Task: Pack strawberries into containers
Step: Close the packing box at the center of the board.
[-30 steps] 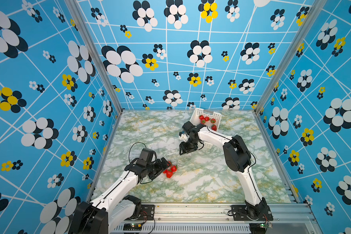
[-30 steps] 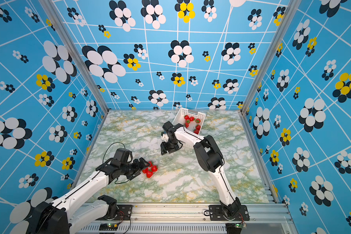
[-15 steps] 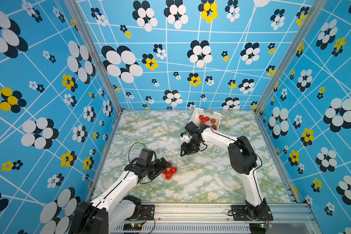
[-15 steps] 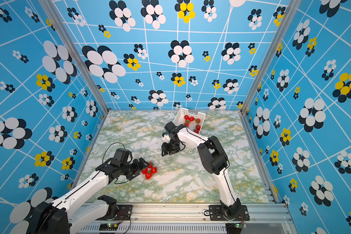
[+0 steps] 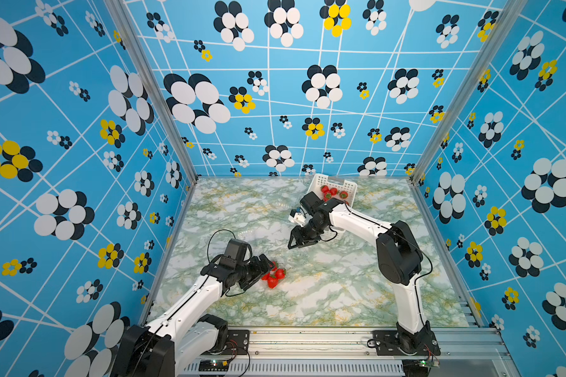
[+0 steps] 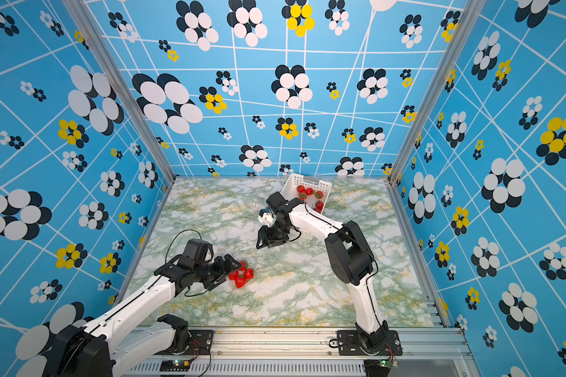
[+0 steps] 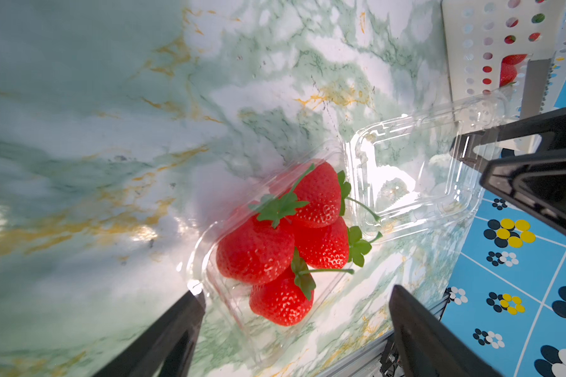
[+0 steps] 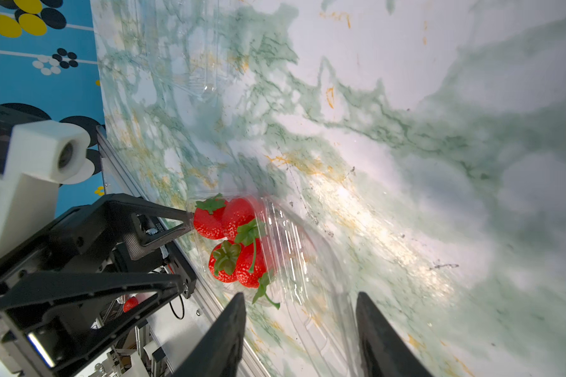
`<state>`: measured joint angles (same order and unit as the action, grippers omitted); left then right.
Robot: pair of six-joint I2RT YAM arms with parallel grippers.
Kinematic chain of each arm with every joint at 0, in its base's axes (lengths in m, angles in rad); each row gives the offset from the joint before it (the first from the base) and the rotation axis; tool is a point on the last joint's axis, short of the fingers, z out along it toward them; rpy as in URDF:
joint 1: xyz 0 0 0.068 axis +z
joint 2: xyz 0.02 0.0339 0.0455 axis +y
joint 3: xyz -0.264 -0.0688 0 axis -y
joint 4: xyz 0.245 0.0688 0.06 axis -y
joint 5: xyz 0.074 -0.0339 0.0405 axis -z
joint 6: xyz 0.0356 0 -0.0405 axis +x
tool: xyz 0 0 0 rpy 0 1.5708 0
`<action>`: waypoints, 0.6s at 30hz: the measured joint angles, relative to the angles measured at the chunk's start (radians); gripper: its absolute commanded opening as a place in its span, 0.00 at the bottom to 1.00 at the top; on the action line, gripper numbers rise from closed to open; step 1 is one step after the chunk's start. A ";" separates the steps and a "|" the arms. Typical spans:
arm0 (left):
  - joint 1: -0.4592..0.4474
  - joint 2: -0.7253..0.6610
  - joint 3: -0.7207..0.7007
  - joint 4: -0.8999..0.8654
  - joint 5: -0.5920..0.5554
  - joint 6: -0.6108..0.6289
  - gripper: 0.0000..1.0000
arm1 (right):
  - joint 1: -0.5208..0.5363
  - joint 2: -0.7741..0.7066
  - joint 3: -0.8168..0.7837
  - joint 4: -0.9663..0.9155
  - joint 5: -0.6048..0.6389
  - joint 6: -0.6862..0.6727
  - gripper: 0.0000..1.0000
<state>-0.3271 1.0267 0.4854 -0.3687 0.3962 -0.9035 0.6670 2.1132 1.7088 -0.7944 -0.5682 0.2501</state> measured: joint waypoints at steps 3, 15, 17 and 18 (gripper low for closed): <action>0.000 0.000 0.000 0.000 0.000 0.000 0.90 | 0.000 -0.018 -0.019 0.013 -0.024 0.005 0.56; 0.000 0.000 -0.005 0.000 0.000 0.000 0.90 | 0.002 -0.116 -0.082 0.070 -0.160 0.048 0.56; 0.000 0.000 -0.007 -0.001 0.000 0.000 0.90 | 0.008 -0.117 -0.085 0.082 -0.175 0.058 0.56; 0.000 0.000 -0.007 0.000 0.000 0.000 0.90 | 0.013 -0.117 -0.089 0.089 -0.179 0.064 0.56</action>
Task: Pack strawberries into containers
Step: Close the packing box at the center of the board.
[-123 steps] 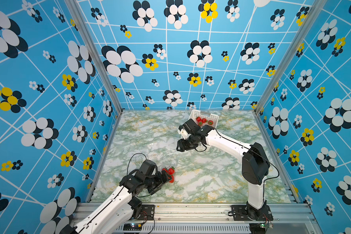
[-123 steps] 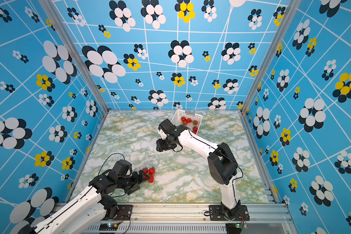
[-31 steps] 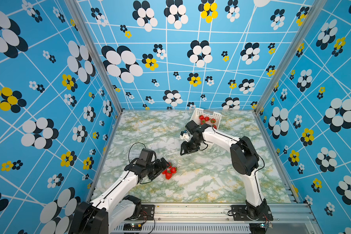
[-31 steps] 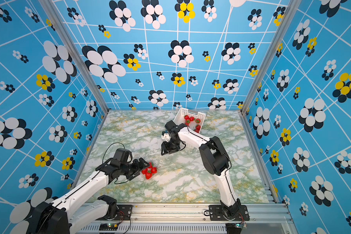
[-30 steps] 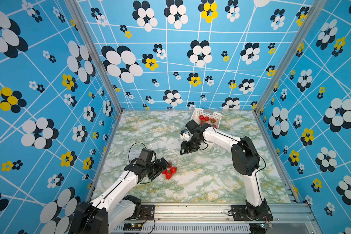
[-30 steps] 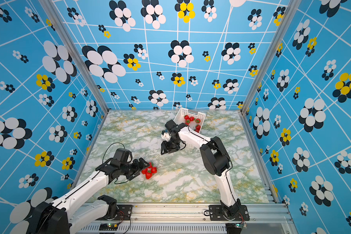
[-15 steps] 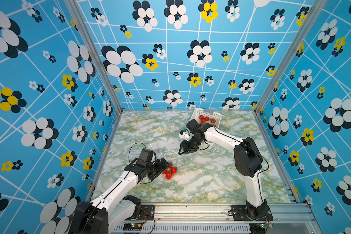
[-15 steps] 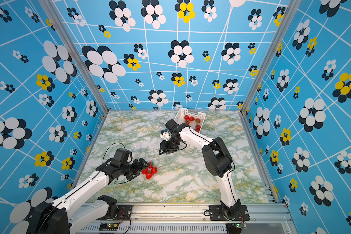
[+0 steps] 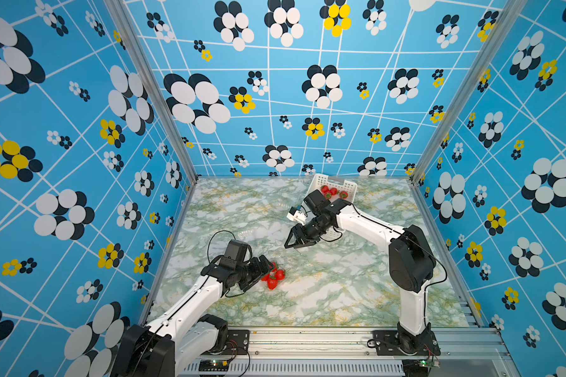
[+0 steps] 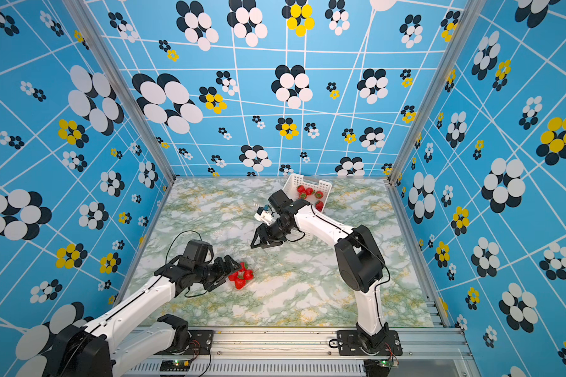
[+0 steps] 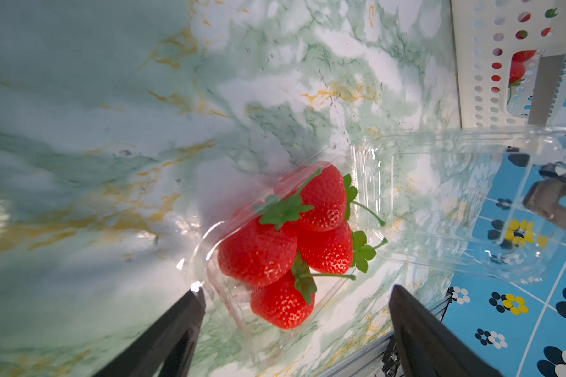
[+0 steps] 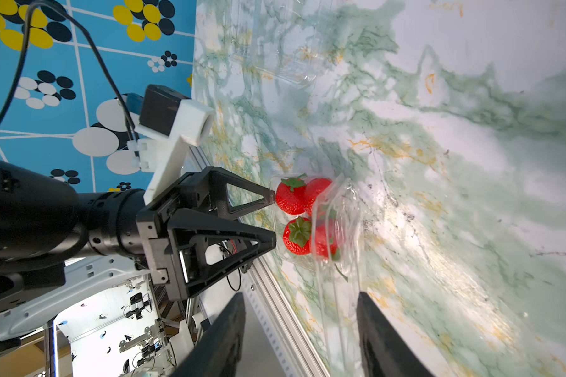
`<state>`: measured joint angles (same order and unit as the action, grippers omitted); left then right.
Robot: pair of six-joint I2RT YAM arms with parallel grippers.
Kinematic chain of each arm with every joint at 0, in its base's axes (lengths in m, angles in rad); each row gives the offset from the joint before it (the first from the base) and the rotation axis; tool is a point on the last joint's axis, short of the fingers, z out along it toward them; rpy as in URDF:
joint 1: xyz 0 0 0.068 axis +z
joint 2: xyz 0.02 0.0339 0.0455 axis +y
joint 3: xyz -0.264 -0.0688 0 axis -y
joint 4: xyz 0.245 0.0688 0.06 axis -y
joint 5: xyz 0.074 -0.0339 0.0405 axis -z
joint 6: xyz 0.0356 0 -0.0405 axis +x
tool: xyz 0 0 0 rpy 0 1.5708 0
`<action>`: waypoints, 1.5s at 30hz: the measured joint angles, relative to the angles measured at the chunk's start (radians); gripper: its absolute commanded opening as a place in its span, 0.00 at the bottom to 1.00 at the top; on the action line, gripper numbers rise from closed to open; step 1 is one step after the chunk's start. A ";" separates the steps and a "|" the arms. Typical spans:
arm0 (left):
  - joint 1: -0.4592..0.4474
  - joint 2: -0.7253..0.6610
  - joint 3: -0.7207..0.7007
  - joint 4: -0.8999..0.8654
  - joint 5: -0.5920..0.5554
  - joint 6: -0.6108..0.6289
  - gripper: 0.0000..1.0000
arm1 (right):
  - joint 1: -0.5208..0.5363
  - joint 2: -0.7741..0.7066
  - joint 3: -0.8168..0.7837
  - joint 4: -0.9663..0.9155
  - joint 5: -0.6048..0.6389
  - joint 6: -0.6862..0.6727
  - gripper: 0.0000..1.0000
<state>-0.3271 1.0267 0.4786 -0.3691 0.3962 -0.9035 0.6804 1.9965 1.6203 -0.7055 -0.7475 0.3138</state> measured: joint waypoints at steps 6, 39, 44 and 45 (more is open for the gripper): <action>0.001 -0.016 -0.004 0.000 0.000 0.000 0.90 | 0.039 0.000 -0.047 0.039 -0.026 0.034 0.56; 0.126 -0.211 -0.117 -0.005 0.061 -0.001 0.89 | 0.103 0.000 -0.063 0.202 -0.093 0.182 0.48; 0.140 -0.225 -0.134 -0.005 0.070 -0.001 0.89 | 0.116 0.000 -0.078 0.229 -0.100 0.202 0.43; 0.143 -0.228 -0.138 -0.005 0.073 -0.001 0.89 | 0.118 0.000 -0.080 0.235 -0.100 0.204 0.42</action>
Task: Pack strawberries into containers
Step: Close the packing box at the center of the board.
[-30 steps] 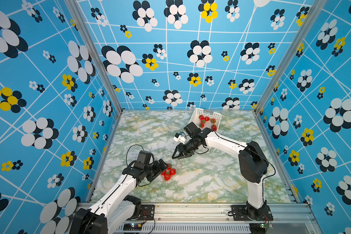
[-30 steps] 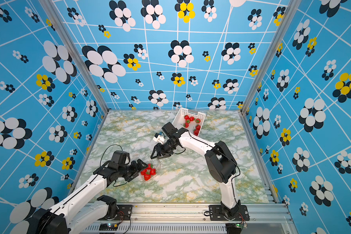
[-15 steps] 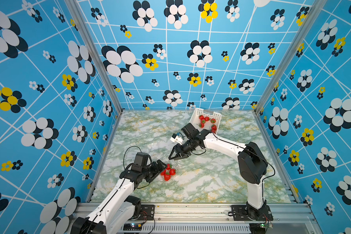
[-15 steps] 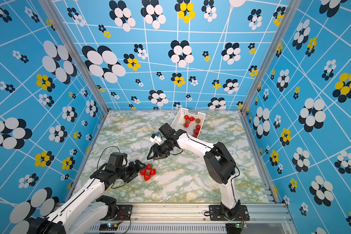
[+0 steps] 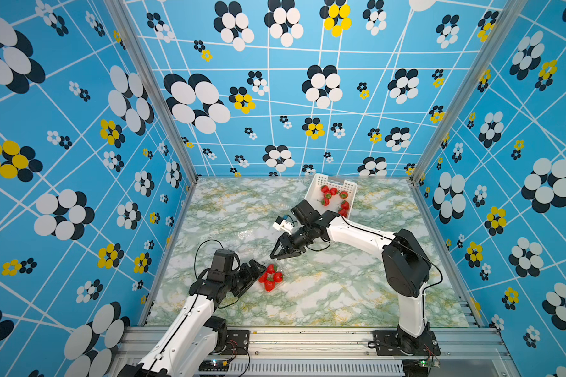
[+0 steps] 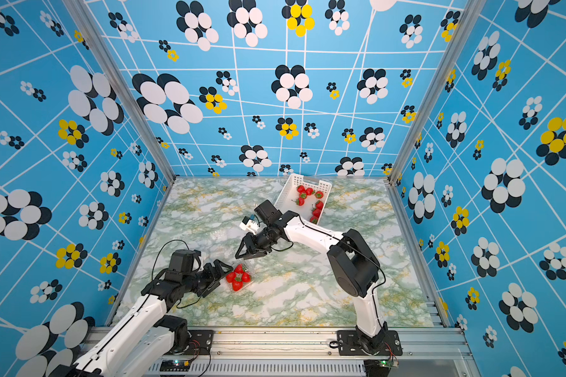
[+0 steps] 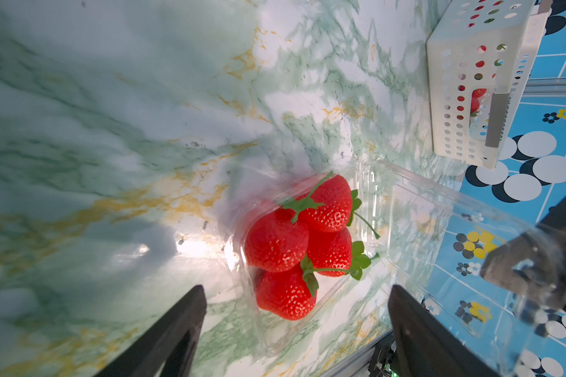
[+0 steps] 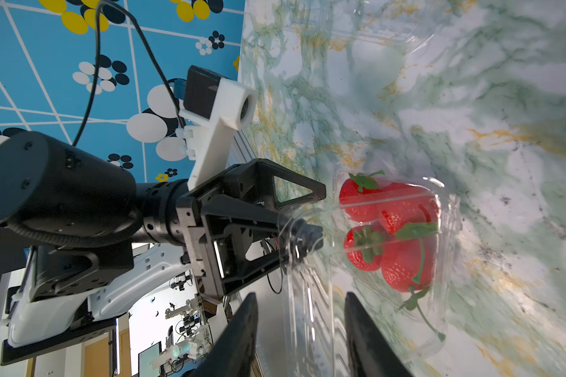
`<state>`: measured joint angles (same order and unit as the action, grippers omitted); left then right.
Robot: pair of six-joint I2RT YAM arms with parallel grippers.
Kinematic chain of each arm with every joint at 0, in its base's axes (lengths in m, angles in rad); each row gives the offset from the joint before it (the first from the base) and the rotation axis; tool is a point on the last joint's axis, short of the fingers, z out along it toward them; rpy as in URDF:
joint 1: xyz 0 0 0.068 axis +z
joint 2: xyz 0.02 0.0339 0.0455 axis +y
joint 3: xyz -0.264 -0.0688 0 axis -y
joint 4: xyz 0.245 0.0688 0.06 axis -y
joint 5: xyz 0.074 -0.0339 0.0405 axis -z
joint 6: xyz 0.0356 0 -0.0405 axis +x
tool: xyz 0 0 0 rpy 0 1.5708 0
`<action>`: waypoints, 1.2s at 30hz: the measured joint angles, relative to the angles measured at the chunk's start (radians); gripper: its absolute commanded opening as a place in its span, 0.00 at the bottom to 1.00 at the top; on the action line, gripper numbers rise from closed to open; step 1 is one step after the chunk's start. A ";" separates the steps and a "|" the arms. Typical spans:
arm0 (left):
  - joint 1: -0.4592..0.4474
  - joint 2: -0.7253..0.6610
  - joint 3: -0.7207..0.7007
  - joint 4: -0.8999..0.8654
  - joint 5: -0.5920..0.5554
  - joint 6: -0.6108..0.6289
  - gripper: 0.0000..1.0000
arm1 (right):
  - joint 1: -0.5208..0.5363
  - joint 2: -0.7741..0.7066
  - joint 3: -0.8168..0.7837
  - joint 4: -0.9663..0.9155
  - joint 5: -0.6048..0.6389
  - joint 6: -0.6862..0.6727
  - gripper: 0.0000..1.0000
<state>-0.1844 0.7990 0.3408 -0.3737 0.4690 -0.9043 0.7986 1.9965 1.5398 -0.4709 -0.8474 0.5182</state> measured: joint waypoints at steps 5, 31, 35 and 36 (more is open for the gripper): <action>0.012 -0.003 -0.006 -0.004 0.011 0.000 0.88 | 0.006 0.003 -0.009 0.016 0.000 0.021 0.40; 0.139 -0.130 -0.012 -0.138 0.048 0.033 0.87 | 0.058 0.068 -0.026 0.087 -0.001 0.077 0.38; 0.153 -0.146 -0.014 -0.160 0.055 0.035 0.87 | 0.058 0.069 -0.026 0.087 -0.001 0.077 0.37; 0.156 -0.149 -0.014 -0.166 0.055 0.038 0.87 | 0.058 0.070 -0.026 0.087 -0.001 0.077 0.37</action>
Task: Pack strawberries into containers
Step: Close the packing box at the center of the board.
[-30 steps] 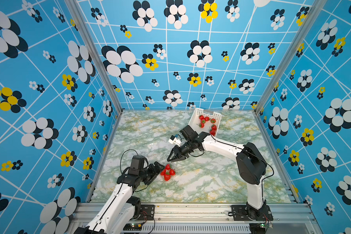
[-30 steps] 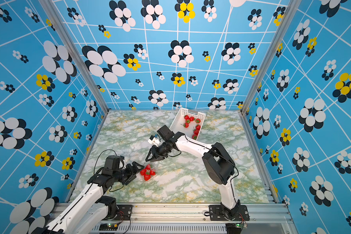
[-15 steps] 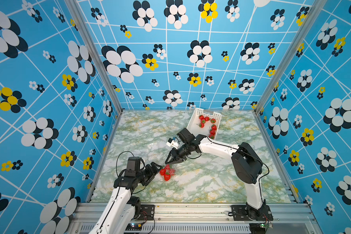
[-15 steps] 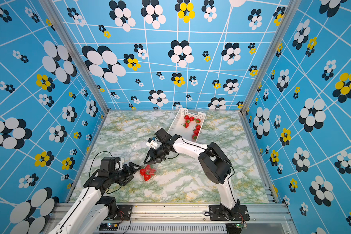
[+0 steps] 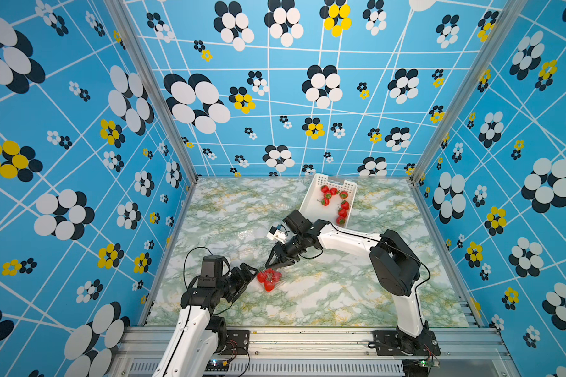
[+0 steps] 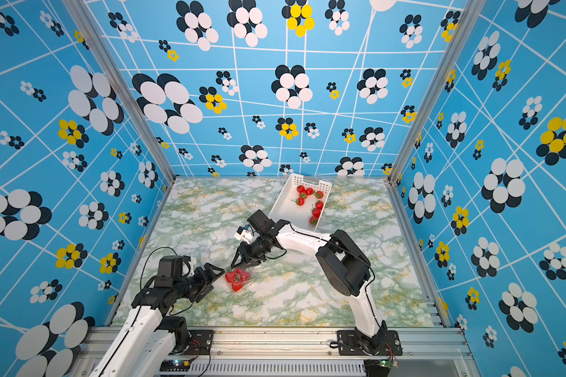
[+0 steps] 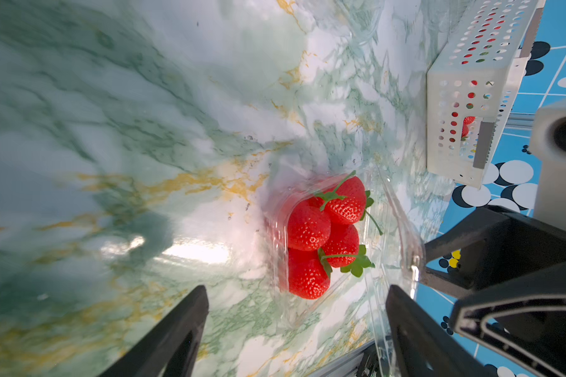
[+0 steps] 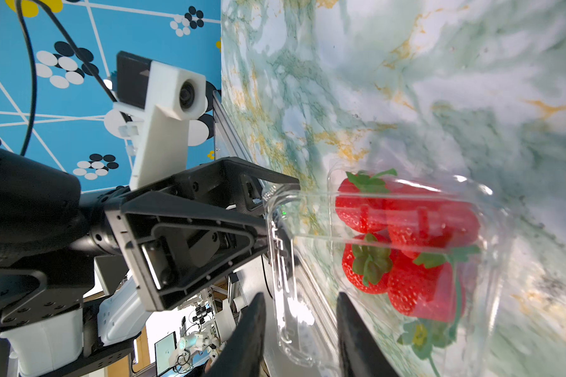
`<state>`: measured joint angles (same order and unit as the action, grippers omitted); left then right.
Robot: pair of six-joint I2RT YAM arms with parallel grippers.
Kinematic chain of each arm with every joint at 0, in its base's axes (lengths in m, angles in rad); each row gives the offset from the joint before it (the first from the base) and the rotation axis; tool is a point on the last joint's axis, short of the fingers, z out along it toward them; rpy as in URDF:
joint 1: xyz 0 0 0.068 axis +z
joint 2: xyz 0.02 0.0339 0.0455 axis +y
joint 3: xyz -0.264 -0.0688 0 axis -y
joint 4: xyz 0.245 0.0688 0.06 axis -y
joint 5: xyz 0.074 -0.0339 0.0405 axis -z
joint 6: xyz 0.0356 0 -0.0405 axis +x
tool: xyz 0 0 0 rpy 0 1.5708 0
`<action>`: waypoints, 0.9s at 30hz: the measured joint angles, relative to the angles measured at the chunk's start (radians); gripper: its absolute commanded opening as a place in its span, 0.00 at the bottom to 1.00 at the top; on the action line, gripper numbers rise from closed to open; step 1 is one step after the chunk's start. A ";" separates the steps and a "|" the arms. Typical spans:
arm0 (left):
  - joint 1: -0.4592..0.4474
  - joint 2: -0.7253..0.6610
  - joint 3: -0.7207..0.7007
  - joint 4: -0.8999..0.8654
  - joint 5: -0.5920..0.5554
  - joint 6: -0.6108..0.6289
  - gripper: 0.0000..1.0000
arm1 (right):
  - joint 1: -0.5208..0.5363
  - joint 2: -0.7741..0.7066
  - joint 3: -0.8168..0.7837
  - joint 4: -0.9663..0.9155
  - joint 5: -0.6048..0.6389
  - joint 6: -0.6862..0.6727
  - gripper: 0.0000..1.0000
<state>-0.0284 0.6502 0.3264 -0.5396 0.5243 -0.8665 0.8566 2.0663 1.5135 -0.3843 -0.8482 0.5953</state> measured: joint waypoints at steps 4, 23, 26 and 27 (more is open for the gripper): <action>0.016 -0.021 0.000 -0.030 0.003 0.001 0.87 | 0.001 0.002 0.000 0.000 0.000 0.000 0.37; 0.035 -0.055 -0.055 -0.036 0.040 -0.012 0.87 | 0.032 0.072 0.032 -0.002 -0.007 0.000 0.36; 0.035 -0.018 -0.064 -0.021 0.041 -0.011 0.86 | 0.032 0.072 0.036 -0.003 -0.007 0.000 0.36; 0.035 -0.007 -0.064 -0.013 0.041 -0.011 0.86 | 0.032 0.072 0.036 -0.003 -0.007 0.000 0.36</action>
<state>0.0067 0.6434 0.2626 -0.5526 0.5655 -0.8776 0.8883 2.1387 1.5494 -0.3874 -0.8555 0.5953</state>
